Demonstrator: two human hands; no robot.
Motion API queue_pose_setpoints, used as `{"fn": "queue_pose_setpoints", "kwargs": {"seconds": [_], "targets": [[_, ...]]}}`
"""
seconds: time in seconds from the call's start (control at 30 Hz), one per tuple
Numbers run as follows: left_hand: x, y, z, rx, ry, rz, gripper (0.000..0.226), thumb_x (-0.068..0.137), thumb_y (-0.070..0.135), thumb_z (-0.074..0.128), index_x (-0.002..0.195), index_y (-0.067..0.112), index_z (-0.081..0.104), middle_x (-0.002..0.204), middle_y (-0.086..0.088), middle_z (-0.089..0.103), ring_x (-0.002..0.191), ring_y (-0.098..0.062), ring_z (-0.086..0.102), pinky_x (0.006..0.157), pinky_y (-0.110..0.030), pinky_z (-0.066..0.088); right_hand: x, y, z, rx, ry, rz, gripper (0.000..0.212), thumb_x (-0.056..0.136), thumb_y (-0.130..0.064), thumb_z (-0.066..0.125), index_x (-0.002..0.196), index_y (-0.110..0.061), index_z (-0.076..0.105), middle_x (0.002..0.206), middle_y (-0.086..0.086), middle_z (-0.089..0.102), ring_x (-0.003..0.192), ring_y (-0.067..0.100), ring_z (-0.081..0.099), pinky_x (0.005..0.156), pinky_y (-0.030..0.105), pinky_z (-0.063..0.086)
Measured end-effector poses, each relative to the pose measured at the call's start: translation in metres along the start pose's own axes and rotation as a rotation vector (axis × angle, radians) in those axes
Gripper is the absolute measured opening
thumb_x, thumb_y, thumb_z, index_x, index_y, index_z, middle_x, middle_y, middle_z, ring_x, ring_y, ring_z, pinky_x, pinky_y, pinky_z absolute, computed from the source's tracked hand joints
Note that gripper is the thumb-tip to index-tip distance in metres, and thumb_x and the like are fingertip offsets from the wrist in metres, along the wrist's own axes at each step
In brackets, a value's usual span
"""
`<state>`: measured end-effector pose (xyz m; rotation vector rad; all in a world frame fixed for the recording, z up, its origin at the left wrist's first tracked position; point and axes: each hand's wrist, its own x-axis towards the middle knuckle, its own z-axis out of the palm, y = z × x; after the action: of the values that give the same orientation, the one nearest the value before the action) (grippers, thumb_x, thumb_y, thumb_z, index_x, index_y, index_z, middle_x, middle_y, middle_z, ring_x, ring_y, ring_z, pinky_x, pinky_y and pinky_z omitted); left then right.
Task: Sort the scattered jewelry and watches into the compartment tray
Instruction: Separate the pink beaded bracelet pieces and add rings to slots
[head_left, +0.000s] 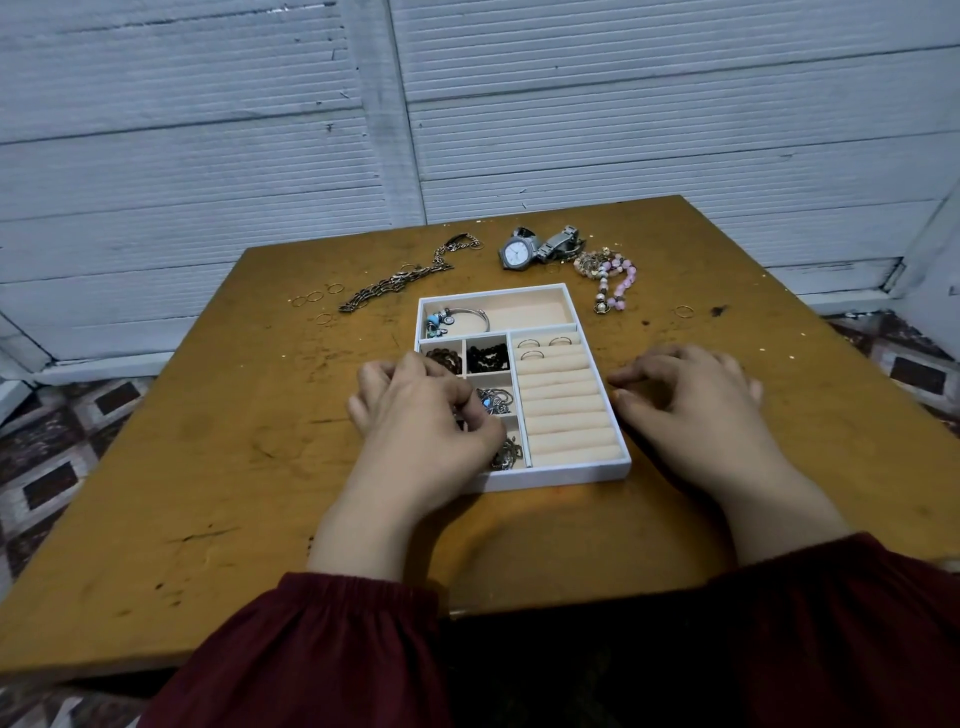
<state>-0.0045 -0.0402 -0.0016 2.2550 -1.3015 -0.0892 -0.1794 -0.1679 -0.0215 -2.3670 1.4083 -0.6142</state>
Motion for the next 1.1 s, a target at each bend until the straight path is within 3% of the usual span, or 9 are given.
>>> {"fn": "queue_pose_setpoints", "kwargs": {"seconds": [0.13,0.3,0.57,0.87,0.97,1.1], "targets": [[0.000,0.002,0.001,0.004,-0.015,-0.008,0.021,0.074,0.045,0.070,0.065,0.026,0.064,0.100,0.011,0.045,0.098,-0.009,0.016,0.077,-0.028,0.013,0.000,0.001,0.000,0.004,0.002,-0.001,0.019,0.085,-0.039,0.060,0.102,-0.040,0.066,0.121,-0.010,0.053,0.122,0.024,0.036,0.095,0.039,0.024],[0.000,0.003,-0.001,0.017,-0.011,-0.002,0.025,0.073,0.049,0.070,0.064,0.027,0.063,0.099,0.012,0.046,0.099,-0.008,0.016,0.070,-0.026,0.009,0.000,0.001,0.000,0.001,-0.006,-0.004,0.019,0.085,-0.040,0.059,0.103,-0.040,0.066,0.122,-0.009,0.053,0.123,0.024,0.035,0.096,0.039,0.024],[0.004,0.001,-0.003,-0.135,0.122,-0.024,0.021,0.079,0.041,0.064,0.066,0.026,0.059,0.094,0.008,0.054,0.101,-0.010,0.021,0.074,-0.026,0.012,0.000,0.000,-0.001,-0.011,-0.006,0.000,0.019,0.085,-0.041,0.059,0.102,-0.041,0.066,0.122,-0.009,0.053,0.123,0.024,0.035,0.097,0.039,0.024],[0.002,0.007,0.002,-0.179,0.159,0.035,0.022,0.081,0.038,0.065,0.064,0.026,0.057,0.080,0.014,0.045,0.099,-0.011,0.025,0.077,-0.027,0.017,-0.002,-0.002,-0.002,-0.004,-0.020,0.007,0.019,0.085,-0.040,0.060,0.104,-0.039,0.066,0.122,-0.009,0.053,0.123,0.024,0.035,0.096,0.039,0.024],[0.003,0.017,0.003,-0.213,0.160,0.069,0.020,0.081,0.036,0.065,0.065,0.030,0.054,0.080,0.015,0.046,0.100,-0.013,0.031,0.080,-0.029,0.024,-0.002,-0.002,-0.005,0.019,-0.029,0.011,0.020,0.085,-0.041,0.060,0.104,-0.038,0.066,0.122,-0.008,0.054,0.124,0.024,0.034,0.095,0.038,0.024],[0.005,0.033,0.010,-0.315,0.160,0.144,0.008,0.082,0.033,0.064,0.087,0.030,0.057,0.087,0.014,0.053,0.096,-0.013,0.047,0.083,-0.038,0.044,-0.002,-0.003,-0.011,0.045,-0.036,0.029,0.023,0.086,-0.043,0.060,0.108,-0.038,0.065,0.123,-0.006,0.055,0.127,0.024,0.033,0.099,0.039,0.024]]}}
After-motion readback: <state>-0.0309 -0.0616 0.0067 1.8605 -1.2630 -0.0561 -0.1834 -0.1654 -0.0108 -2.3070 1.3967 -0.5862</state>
